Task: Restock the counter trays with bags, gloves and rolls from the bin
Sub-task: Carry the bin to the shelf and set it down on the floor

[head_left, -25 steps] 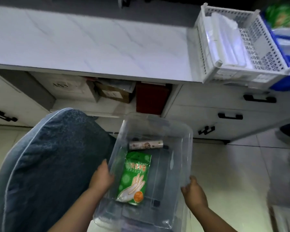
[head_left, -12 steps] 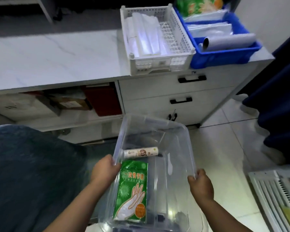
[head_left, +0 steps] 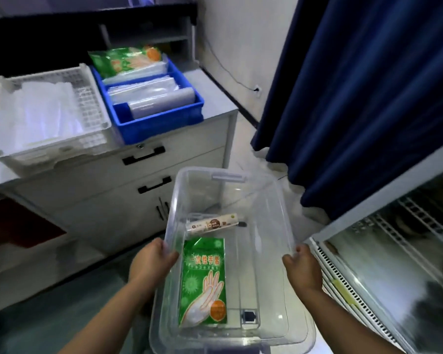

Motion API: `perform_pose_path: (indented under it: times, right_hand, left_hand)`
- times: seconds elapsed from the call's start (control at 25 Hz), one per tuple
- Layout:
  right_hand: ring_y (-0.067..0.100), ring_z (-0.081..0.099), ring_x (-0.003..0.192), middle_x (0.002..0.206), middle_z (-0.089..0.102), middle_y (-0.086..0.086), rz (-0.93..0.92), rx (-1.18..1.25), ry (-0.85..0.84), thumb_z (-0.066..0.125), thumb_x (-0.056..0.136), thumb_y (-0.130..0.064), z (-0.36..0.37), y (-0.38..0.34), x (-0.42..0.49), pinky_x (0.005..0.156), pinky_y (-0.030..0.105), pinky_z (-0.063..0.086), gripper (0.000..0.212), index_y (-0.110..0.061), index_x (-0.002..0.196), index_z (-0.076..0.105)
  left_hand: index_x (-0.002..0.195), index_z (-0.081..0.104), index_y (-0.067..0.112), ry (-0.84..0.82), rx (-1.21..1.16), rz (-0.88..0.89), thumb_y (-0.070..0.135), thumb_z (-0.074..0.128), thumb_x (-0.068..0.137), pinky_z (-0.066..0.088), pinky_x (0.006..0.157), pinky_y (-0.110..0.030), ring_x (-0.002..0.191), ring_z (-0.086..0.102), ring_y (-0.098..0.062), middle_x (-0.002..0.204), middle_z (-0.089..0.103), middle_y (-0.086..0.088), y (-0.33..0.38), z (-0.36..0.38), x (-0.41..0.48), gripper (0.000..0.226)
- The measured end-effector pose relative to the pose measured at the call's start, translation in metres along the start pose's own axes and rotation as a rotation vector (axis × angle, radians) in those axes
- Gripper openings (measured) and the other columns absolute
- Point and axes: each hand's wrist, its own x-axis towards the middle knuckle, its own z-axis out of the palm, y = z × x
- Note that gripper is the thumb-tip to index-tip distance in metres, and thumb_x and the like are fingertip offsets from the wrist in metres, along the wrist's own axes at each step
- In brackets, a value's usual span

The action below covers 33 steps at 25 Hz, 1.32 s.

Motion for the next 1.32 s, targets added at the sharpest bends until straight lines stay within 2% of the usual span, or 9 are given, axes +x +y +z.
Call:
perform_pose_path:
  times: [0.08, 0.24, 0.4, 0.64, 0.76, 0.84, 0.96, 1.2, 1.32]
  right_hand:
    - [0.026, 0.05, 0.062, 0.075, 0.057, 0.007, 0.021, 0.04, 0.043, 0.063, 0.079, -0.015, -0.025, 0.008, 0.02, 0.054, 0.029, 0.031, 0.017, -0.014, 0.085, 0.047]
    - [0.028, 0.051, 0.064, 0.075, 0.058, 0.009, 0.087, 0.128, 0.155, 0.062, 0.078, -0.013, -0.064, 0.018, 0.063, 0.058, 0.03, 0.036, 0.014, -0.01, 0.085, 0.051]
    - [0.031, 0.054, 0.067, 0.074, 0.057, 0.01, 0.124, 0.14, 0.211, 0.061, 0.079, -0.012, -0.088, 0.015, 0.113, 0.059, 0.032, 0.038, 0.013, -0.009, 0.084, 0.049]
    - [0.028, 0.049, 0.061, 0.065, 0.053, 0.007, 0.143, 0.133, 0.294, 0.06, 0.079, -0.009, -0.108, -0.038, 0.24, 0.056, 0.032, 0.037, 0.018, -0.016, 0.07, 0.046]
    - [0.031, 0.053, 0.064, 0.069, 0.058, 0.012, 0.175, 0.094, 0.313, 0.06, 0.078, -0.009, -0.119, -0.074, 0.302, 0.057, 0.033, 0.039, 0.012, -0.011, 0.073, 0.05]
    - [0.032, 0.055, 0.067, 0.071, 0.061, 0.012, 0.201, 0.096, 0.325, 0.06, 0.076, -0.008, -0.126, -0.096, 0.345, 0.06, 0.034, 0.043, 0.008, -0.011, 0.076, 0.053]
    - [0.03, 0.056, 0.067, 0.072, 0.062, 0.01, 0.208, 0.098, 0.337, 0.059, 0.076, -0.008, -0.132, -0.12, 0.401, 0.063, 0.036, 0.047, 0.007, -0.012, 0.075, 0.053]
    - [0.031, 0.057, 0.064, 0.07, 0.061, 0.011, 0.164, 0.145, 0.304, 0.061, 0.074, -0.01, -0.126, -0.157, 0.536, 0.058, 0.033, 0.044, 0.01, -0.007, 0.077, 0.052]
    - [0.03, 0.055, 0.063, 0.07, 0.061, 0.012, 0.097, 0.181, 0.226, 0.063, 0.074, -0.006, -0.114, -0.177, 0.623, 0.055, 0.031, 0.042, 0.01, -0.007, 0.075, 0.053]
  left_hand:
    - [0.064, 0.046, 0.016, -0.001, 0.003, 0.061, 0.029, 0.067, 0.075, 0.034, 0.055, -0.03, 0.065, 0.054, -0.027, 0.062, 0.055, 0.0, 0.038, 0.007, 0.011, 0.027]
    - [0.074, 0.057, 0.01, -0.001, 0.018, 0.174, 0.031, 0.066, 0.076, 0.037, 0.057, -0.03, 0.071, 0.059, -0.029, 0.074, 0.064, -0.01, 0.111, 0.023, 0.048, 0.023]
    - [0.074, 0.059, 0.01, -0.008, 0.028, 0.259, 0.031, 0.065, 0.074, 0.038, 0.055, -0.03, 0.071, 0.061, -0.03, 0.073, 0.065, -0.01, 0.171, 0.037, 0.098, 0.022]
    - [0.078, 0.062, 0.01, -0.077, -0.085, 0.332, 0.028, 0.065, 0.075, 0.046, 0.06, -0.033, 0.071, 0.063, -0.03, 0.074, 0.069, -0.012, 0.268, 0.046, 0.225, 0.019]
    - [0.074, 0.057, 0.007, -0.08, -0.117, 0.365, 0.027, 0.065, 0.075, 0.04, 0.053, -0.032, 0.063, 0.058, -0.029, 0.066, 0.063, -0.011, 0.316, 0.039, 0.286, 0.022]
    - [0.064, 0.049, 0.013, -0.073, -0.109, 0.395, 0.028, 0.065, 0.076, 0.03, 0.046, -0.028, 0.053, 0.049, -0.02, 0.056, 0.053, -0.003, 0.347, 0.035, 0.326, 0.025]
    - [0.059, 0.042, 0.021, -0.069, -0.135, 0.414, 0.03, 0.065, 0.076, 0.027, 0.044, -0.023, 0.05, 0.047, -0.013, 0.054, 0.049, 0.007, 0.389, 0.031, 0.375, 0.03]
    - [0.056, 0.038, 0.02, 0.008, -0.14, 0.356, 0.03, 0.067, 0.075, 0.021, 0.044, -0.023, 0.048, 0.042, -0.01, 0.049, 0.045, 0.005, 0.453, 0.042, 0.474, 0.036]
    - [0.056, 0.036, 0.019, 0.066, -0.108, 0.291, 0.029, 0.066, 0.075, 0.021, 0.044, -0.024, 0.048, 0.041, -0.01, 0.05, 0.045, 0.004, 0.486, 0.049, 0.526, 0.036]
